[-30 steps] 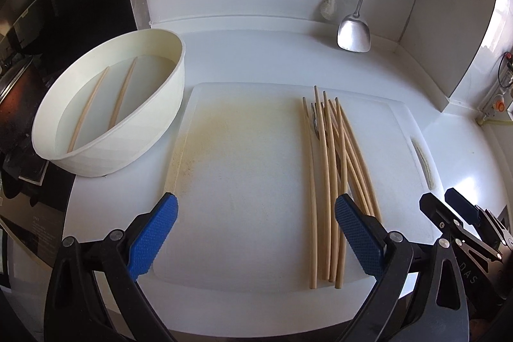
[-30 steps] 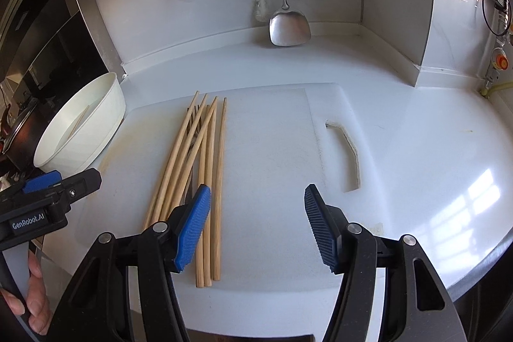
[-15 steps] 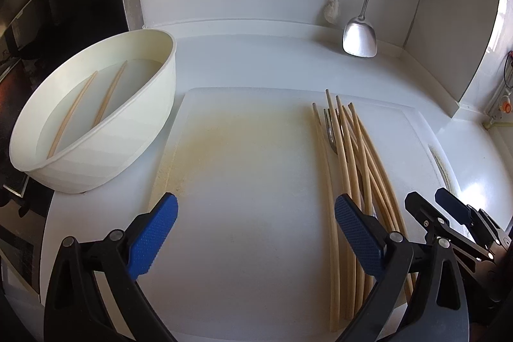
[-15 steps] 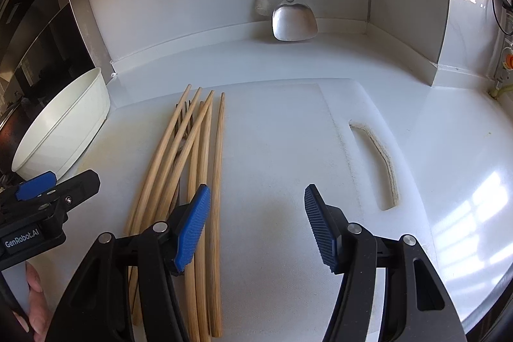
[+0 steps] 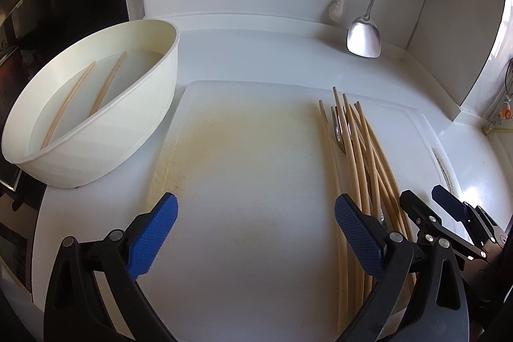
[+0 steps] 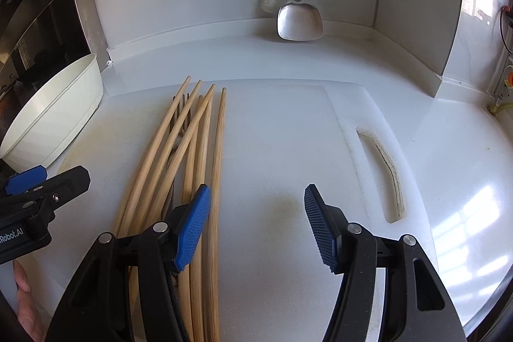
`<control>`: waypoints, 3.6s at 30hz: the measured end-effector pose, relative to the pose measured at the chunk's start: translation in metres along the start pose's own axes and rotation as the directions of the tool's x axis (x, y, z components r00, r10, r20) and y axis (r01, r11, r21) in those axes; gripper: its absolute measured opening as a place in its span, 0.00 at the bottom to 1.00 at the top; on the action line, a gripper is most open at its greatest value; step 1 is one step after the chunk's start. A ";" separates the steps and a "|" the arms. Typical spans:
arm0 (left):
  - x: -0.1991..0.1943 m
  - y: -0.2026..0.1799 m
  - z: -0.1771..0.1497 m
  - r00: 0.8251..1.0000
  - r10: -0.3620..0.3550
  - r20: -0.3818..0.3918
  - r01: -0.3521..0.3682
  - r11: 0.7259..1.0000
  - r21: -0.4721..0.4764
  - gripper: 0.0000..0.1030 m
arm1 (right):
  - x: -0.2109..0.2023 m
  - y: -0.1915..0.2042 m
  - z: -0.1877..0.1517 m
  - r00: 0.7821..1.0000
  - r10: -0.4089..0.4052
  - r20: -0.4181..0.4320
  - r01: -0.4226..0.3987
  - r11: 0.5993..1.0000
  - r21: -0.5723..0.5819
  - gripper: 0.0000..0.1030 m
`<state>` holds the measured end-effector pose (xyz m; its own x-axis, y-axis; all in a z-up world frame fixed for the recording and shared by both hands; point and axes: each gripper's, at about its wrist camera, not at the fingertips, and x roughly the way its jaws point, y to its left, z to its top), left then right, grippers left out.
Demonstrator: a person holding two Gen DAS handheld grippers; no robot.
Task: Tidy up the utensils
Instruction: 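Close the right tool on a chopstick while the left tool grasps another chopstick, then lift both held chopsticks and carry them over the basin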
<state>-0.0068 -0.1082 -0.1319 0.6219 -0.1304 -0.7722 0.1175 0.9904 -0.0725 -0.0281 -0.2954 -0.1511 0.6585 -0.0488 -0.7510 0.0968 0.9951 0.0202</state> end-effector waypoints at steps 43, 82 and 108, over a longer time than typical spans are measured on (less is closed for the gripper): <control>0.038 -0.032 -0.004 0.998 0.054 -0.016 -0.053 0.997 0.054 0.95 | -0.001 -0.008 -0.004 0.999 -0.033 0.032 0.036 0.996 -0.088 0.16; 0.015 -0.039 0.001 0.999 -0.036 0.021 0.034 0.998 0.058 0.07 | -0.007 -0.028 -0.002 0.992 0.109 0.064 -0.110 0.994 0.010 0.06; -0.111 0.022 0.055 0.995 0.051 0.091 -0.044 0.996 -0.077 0.07 | -0.104 0.032 0.078 0.962 0.242 0.128 -0.229 0.968 -0.103 0.06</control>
<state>-0.0310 -0.0749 -0.0135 0.6950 -0.0829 -0.7142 0.0296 0.9958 -0.0867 -0.0356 -0.2656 -0.0211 0.7521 0.1825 -0.6333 -0.1346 0.9832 0.1236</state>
